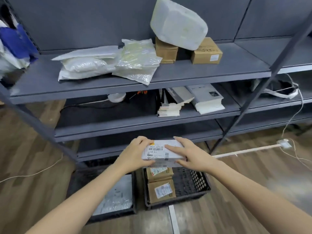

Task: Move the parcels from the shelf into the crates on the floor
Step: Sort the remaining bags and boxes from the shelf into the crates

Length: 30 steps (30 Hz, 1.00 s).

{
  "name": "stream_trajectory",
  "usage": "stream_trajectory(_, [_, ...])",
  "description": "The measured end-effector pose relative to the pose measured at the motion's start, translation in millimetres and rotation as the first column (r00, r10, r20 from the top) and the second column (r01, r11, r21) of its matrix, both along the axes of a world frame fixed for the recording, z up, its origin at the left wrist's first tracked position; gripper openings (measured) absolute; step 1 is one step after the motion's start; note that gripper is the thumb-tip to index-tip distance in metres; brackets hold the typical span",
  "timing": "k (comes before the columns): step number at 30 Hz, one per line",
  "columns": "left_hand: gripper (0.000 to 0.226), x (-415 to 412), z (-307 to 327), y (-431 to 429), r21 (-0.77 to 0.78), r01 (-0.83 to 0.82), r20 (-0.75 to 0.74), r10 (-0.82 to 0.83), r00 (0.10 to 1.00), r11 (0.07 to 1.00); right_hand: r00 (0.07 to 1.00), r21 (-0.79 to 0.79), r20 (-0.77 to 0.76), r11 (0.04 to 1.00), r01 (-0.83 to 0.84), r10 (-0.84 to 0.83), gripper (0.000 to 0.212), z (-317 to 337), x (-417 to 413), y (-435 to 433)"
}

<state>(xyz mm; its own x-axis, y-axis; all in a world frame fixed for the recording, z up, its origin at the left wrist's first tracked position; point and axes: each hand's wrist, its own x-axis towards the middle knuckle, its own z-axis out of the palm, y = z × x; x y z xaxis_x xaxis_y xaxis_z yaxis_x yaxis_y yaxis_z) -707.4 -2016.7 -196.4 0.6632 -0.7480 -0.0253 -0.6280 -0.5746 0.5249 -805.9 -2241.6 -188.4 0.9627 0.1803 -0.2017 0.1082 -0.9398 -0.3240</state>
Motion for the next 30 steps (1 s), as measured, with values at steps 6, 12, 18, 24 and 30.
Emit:
stream_trajectory(6, [0.074, -36.3, -55.4, -40.8, 0.094, -0.020, -0.107, 0.030, 0.994, 0.995, 0.985, -0.035, -0.172, 0.999, 0.014, -0.020, 0.075, -52.4, -18.8, -39.8])
stream_trajectory(12, [0.081, -42.4, -115.4, -53.7, 0.368, -0.022, -0.136, 0.077, 0.988, 0.930, 0.952, -0.062, -0.306, 0.998, 0.016, -0.035, 0.074, -120.2, -18.0, -42.1])
stream_trajectory(18, [0.078, -14.7, -210.5, -72.1, 0.506, 0.002, -0.161, 0.092, 0.983, 0.862, 0.925, -0.043, -0.366, 0.995, 0.095, -0.104, 0.075, -219.3, 4.8, -44.7])
stream_trajectory(24, [0.071, 10.9, -329.6, -89.2, 0.533, 0.005, -0.144, 0.085, 0.986, 0.846, 0.886, -0.019, -0.435, 0.985, 0.171, -0.162, 0.077, -343.6, 34.0, -52.4])
stream_trajectory(30, [0.071, 25.3, -455.8, -101.6, 0.600, -0.013, -0.067, 0.067, 0.996, 0.800, 0.868, 0.000, -0.454, 0.975, 0.224, -0.200, 0.081, -470.1, 52.9, -52.6])
